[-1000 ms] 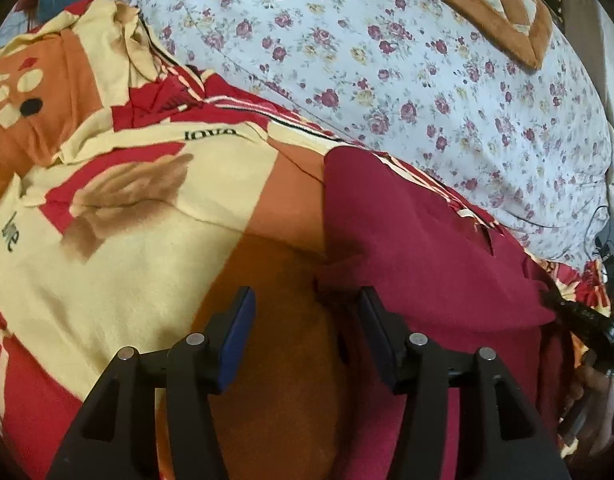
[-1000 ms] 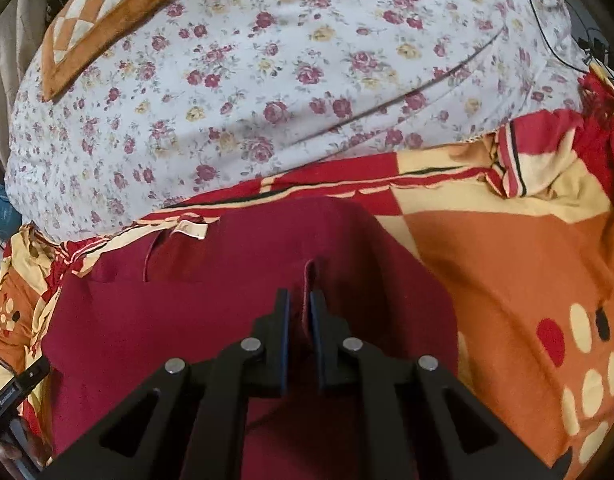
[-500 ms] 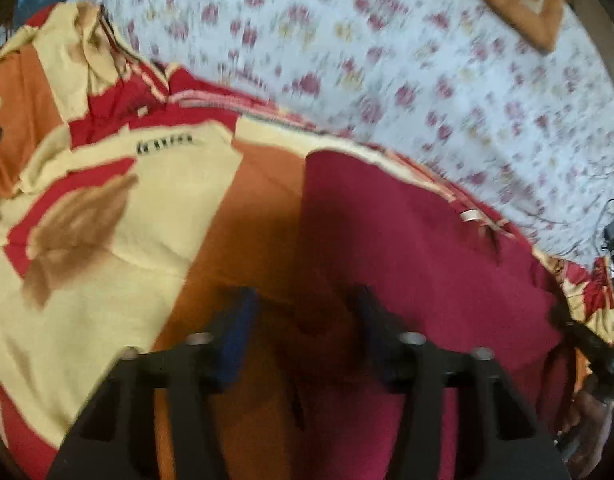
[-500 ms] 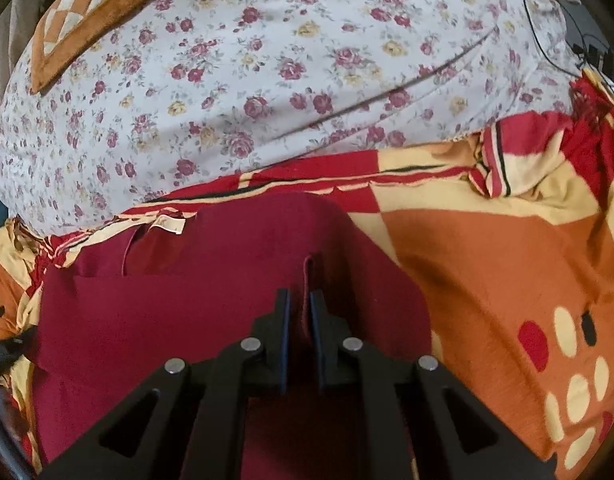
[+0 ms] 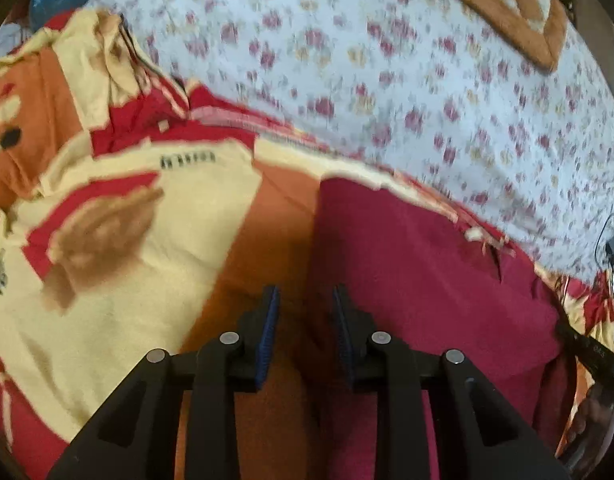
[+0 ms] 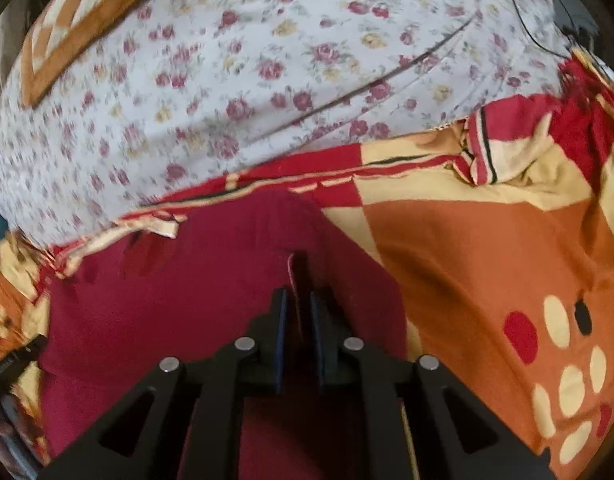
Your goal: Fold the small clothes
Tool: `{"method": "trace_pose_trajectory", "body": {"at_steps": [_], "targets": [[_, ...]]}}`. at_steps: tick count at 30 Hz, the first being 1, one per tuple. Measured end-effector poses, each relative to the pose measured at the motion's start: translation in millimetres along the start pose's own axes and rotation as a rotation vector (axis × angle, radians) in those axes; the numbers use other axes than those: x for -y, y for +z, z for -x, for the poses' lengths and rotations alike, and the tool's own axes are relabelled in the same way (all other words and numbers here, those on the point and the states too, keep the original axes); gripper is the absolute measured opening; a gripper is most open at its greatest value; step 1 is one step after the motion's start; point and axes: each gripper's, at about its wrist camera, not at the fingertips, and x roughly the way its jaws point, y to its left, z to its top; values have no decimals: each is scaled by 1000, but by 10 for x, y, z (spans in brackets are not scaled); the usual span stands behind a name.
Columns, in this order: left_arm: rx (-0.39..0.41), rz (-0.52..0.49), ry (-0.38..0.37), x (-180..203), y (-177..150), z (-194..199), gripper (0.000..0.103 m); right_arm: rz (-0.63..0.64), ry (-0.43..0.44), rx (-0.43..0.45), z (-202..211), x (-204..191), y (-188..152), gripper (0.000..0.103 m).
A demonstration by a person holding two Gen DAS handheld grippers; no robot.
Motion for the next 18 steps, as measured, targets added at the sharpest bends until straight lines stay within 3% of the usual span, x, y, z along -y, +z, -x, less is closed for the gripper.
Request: {"method": "trace_pose_trajectory", "body": {"at_steps": [4,7,10,12,16,18], "targets": [[-7,-34,-1,139,104,-29,20,46,46,35,137,-177,77,15],[-50,-63,28,236,101,-207,21,89,89,4,37,-354,102,15],[-103,-79,79,271,25,-408,24,156,45,-49,-199,-461,61,15],[-60,-104,93,293,-25,-418,28,151,8,-102,-411,-416,27,15],[-69,-116,104,301,-45,-353,28,117,46,-93,-432,-346,50,15],[-69,-118,108,298,-58,-260,28,110,74,-101,-315,-343,43,24]]}}
